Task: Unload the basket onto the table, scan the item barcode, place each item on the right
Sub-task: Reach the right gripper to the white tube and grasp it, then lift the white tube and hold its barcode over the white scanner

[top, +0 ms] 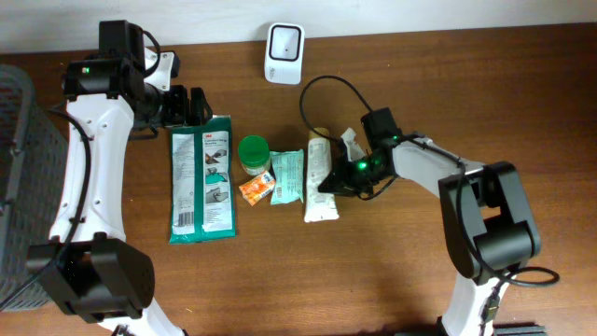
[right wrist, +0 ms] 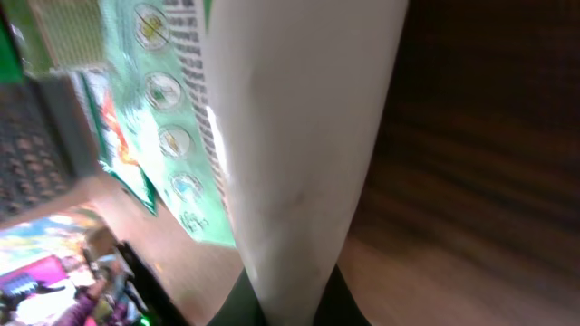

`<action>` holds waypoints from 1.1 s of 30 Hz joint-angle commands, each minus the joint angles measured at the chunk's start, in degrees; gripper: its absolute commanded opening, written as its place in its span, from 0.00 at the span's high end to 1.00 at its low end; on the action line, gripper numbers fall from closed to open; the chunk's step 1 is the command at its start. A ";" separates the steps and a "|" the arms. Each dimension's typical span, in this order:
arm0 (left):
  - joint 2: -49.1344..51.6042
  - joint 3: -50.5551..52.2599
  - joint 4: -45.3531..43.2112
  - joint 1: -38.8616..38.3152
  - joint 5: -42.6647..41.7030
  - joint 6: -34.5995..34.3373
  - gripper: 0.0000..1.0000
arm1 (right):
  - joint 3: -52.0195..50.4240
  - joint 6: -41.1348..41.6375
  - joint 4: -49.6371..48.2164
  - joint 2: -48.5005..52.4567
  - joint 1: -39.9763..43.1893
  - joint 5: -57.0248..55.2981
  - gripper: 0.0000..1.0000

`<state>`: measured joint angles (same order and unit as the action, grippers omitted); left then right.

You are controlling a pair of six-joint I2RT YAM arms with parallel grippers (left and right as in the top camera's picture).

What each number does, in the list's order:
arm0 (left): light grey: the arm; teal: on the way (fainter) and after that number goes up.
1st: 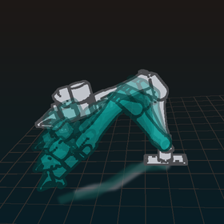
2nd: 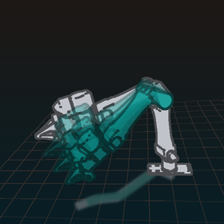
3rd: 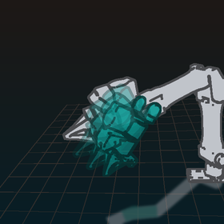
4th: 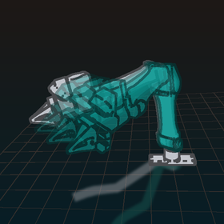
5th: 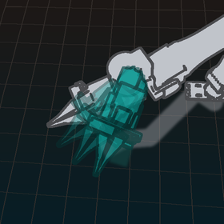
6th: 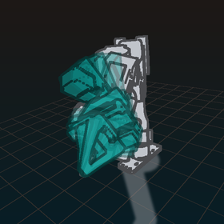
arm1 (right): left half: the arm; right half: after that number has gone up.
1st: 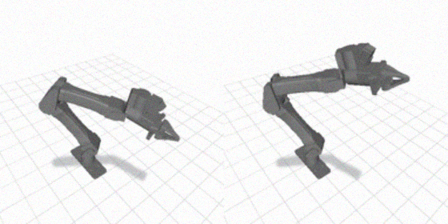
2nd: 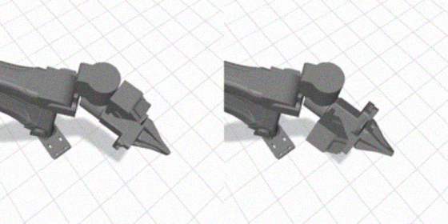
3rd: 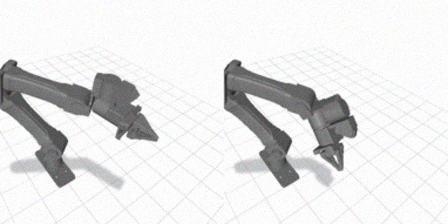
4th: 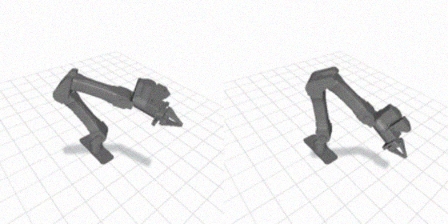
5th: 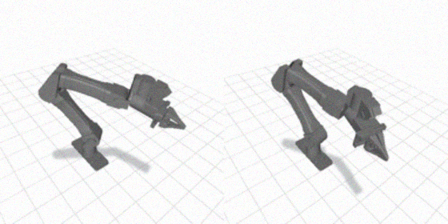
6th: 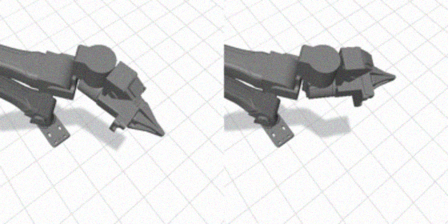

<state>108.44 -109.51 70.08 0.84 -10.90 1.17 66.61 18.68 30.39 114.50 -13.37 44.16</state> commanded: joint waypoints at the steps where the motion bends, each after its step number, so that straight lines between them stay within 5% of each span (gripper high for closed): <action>1: 0.35 -0.35 0.09 0.46 -0.17 1.07 0.01 | 4.59 -7.93 8.52 -3.69 1.01 -9.49 0.96; 8: 0.35 -0.35 0.09 0.46 -0.17 1.05 0.01 | 14.25 -10.95 27.67 -4.79 -0.72 -37.46 0.96; 16: 0.35 -0.35 0.09 0.46 -0.17 1.05 0.01 | 13.16 -10.95 27.23 -0.68 -2.01 -40.35 0.95; 20: 0.35 -0.35 0.09 0.46 -0.17 1.05 0.01 | 13.05 -10.91 27.19 1.20 -2.01 -37.75 0.72; 24: 0.35 -0.35 0.09 0.46 -0.17 1.05 0.01 | 13.03 -10.73 26.71 2.73 -1.99 -36.17 0.63; 28: 0.35 -0.35 0.09 0.46 -0.17 1.07 0.01 | 13.03 -10.73 25.70 4.22 -1.99 -34.03 0.65; 31: 0.35 -0.35 0.09 0.46 -0.17 1.05 0.01 | 13.07 -10.73 24.85 4.22 -1.88 -32.22 0.94; 33: 0.35 -0.35 0.09 0.46 -0.17 1.05 0.01 | 13.33 -10.75 24.96 3.89 -1.70 -32.02 0.96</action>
<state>108.44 -109.51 70.08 0.84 -10.90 1.17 79.77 7.97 56.34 116.68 -14.98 10.02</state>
